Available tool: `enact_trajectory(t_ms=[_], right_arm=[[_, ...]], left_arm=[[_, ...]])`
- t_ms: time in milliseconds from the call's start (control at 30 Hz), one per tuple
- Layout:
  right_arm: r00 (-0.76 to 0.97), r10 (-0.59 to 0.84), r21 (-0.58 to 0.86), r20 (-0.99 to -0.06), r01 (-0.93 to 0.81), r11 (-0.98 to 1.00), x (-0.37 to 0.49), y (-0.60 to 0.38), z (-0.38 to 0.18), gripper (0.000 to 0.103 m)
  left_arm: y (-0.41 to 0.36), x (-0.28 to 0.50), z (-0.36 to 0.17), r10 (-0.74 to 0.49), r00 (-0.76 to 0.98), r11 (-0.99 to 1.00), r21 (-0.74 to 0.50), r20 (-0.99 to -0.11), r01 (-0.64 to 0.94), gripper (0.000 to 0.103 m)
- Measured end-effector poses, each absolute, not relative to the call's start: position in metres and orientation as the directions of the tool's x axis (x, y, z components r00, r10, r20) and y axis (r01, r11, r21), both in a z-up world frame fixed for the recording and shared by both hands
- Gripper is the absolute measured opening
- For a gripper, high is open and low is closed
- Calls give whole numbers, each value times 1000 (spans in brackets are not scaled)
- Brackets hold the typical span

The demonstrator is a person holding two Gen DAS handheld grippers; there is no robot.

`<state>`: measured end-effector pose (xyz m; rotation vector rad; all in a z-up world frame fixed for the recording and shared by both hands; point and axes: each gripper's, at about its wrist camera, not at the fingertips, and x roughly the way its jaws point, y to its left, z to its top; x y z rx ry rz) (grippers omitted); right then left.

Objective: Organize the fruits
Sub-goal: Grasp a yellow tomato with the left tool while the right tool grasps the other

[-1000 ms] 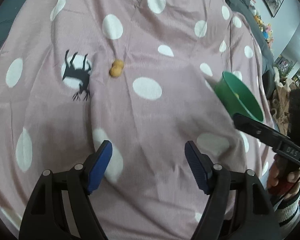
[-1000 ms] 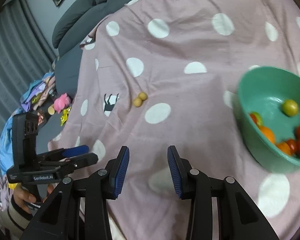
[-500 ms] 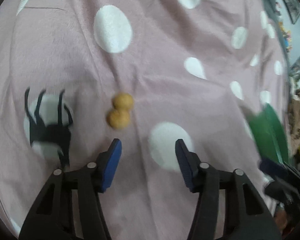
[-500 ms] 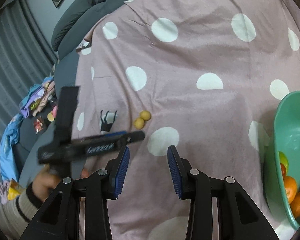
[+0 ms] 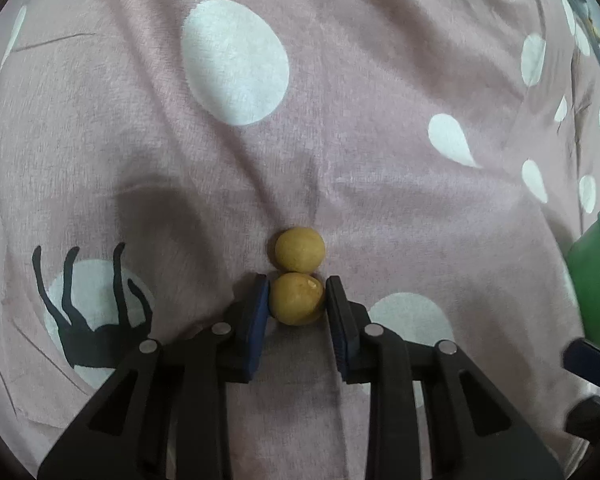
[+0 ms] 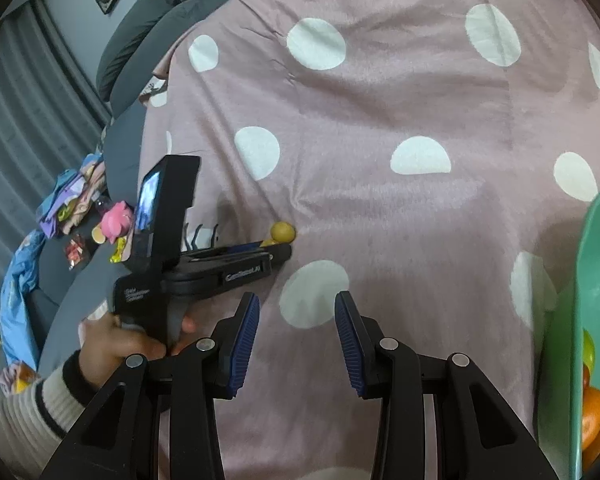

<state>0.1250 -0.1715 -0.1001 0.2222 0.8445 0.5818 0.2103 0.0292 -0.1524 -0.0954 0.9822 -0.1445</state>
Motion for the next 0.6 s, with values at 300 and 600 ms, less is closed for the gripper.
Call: enact_trajectory(t_ms=[300, 600], right_arm=[[445, 576, 412, -685, -415, 811, 173, -137, -111, 40], [393, 523, 294, -756, -510, 808, 207, -64, -138, 40]], left_arm=[[77, 171, -112, -213, 645, 974, -209, -734, 84, 28], [109, 166, -116, -193, 647, 973, -227, -738, 31, 28]])
